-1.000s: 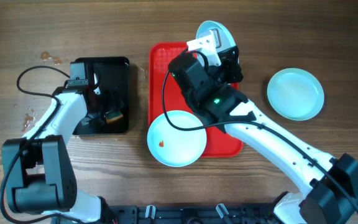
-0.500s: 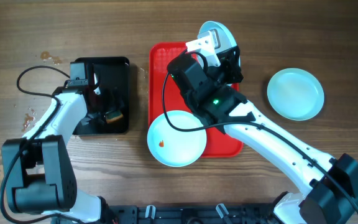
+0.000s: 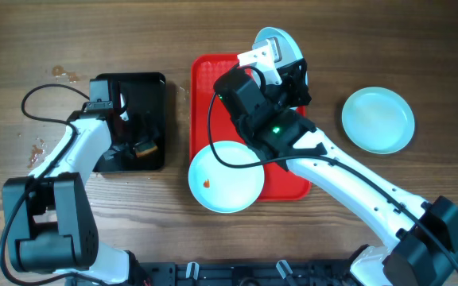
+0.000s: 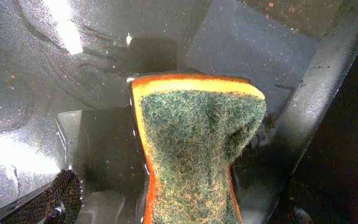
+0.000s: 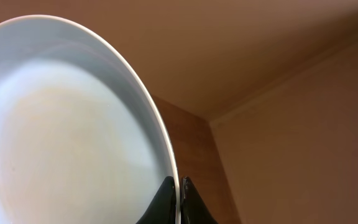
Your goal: Clean dirty plates on tray and stack at the side
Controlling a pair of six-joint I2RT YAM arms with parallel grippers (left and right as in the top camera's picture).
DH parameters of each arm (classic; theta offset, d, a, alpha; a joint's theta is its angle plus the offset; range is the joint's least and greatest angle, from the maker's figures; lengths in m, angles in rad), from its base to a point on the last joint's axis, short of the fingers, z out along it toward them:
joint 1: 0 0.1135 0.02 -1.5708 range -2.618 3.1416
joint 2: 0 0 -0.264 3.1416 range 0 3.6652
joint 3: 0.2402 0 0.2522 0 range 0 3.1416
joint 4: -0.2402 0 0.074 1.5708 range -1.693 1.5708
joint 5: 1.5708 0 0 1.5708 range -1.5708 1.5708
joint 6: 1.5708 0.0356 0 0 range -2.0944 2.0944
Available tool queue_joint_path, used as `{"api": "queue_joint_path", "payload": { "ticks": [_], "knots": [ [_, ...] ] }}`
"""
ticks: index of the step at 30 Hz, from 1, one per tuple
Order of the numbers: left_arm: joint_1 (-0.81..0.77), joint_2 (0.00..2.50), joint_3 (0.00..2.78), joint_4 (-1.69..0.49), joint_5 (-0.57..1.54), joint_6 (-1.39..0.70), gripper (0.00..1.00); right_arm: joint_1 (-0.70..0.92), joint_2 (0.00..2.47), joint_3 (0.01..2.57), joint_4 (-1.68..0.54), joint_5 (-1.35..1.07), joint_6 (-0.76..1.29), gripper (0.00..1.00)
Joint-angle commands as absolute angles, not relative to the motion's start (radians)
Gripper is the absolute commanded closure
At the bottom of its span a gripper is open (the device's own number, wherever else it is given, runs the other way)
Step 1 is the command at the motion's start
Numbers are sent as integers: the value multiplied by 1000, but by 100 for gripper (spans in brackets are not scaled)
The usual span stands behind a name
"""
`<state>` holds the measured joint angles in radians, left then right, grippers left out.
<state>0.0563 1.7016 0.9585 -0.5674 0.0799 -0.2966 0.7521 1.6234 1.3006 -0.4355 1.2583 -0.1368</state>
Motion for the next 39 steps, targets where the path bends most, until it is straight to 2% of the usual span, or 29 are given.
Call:
{"api": "queue_joint_path", "payload": {
  "ticks": [1,12,20,24,29,33,37,39],
  "knots": [
    [54,1703,957,-564,93,-292,0,754,1620,1311,-429,1291,-143,96],
    [54,1703,957,-564,92,-292,0,754,1620,1311,-424,1258,-153,96],
    [54,1703,957,-564,92,-292,0,639,1577,1312,-496,900,115,96],
    [54,1703,957,-564,92,-292,0,463,1450,1312,-548,501,245,96],
    [54,1703,957,-564,92,-292,0,28,1452,1311,-640,16,353,95],
    [54,1703,957,-564,92,-292,0,-289,1573,1311,-715,-108,377,96],
    [54,1703,957,-564,92,-292,0,-460,1747,1311,-801,-113,393,96],
    [54,1703,957,-564,92,-292,0,-496,1832,1311,-817,-113,390,96]
  ]
}}
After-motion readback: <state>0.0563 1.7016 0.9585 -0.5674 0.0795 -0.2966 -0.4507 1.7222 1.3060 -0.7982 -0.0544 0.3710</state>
